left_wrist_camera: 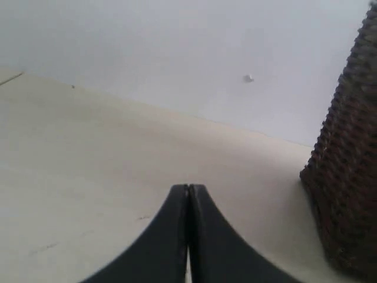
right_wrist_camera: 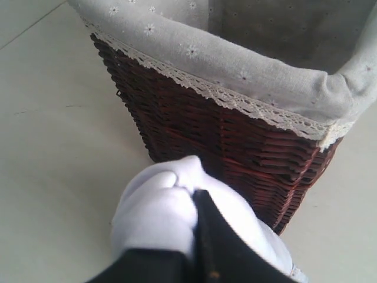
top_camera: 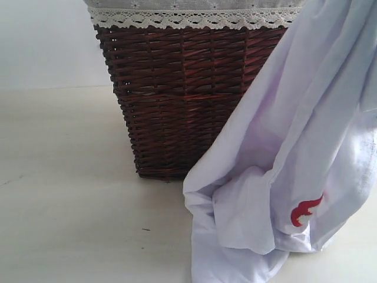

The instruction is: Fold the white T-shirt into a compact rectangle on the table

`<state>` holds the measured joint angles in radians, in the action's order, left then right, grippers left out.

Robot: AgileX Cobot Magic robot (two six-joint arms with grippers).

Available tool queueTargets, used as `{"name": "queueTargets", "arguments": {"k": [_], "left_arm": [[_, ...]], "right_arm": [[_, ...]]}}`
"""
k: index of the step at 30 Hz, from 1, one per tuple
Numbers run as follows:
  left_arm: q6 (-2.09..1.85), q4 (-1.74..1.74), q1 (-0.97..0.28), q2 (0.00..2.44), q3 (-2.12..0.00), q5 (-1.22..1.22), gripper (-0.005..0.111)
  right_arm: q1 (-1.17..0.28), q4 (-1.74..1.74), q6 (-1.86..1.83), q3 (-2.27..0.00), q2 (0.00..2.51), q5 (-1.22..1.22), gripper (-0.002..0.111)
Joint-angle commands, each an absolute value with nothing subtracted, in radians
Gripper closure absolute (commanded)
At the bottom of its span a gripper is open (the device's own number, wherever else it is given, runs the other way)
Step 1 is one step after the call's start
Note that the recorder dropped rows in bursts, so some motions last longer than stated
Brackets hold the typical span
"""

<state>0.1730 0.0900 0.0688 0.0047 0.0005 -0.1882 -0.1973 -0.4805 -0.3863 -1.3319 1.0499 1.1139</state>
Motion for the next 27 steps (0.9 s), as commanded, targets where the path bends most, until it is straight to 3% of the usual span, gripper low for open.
{"name": "queueTargets", "arguments": {"k": [1,4,9,18,23,27], "left_arm": [[0.354,0.289,0.072,0.0,0.0,0.014,0.107],[0.311,0.293,0.023,0.0,-0.049,-0.083,0.107],[-0.05,0.474,-0.294,0.059,-0.233,-0.147,0.107],[-0.284,0.516,-0.746,0.526,-0.308,-0.062,0.105],[-0.284,0.387,-1.046,0.876,-0.32,0.239,0.081],[-0.286,0.328,-1.206,1.15,-0.406,0.427,0.061]], "right_arm": [[-0.197,-0.504,-0.399,-1.331,1.042,1.082,0.108],[-0.197,-0.524,-0.406,-1.331,1.042,1.065,0.108],[-0.197,-0.524,-0.41,-1.331,1.042,1.049,0.108],[-0.197,-0.524,-0.41,-1.331,1.042,1.044,0.108],[-0.197,-0.524,-0.41,-1.331,1.042,1.045,0.108],[-0.197,-0.524,-0.418,-1.331,1.042,1.044,0.108]]}}
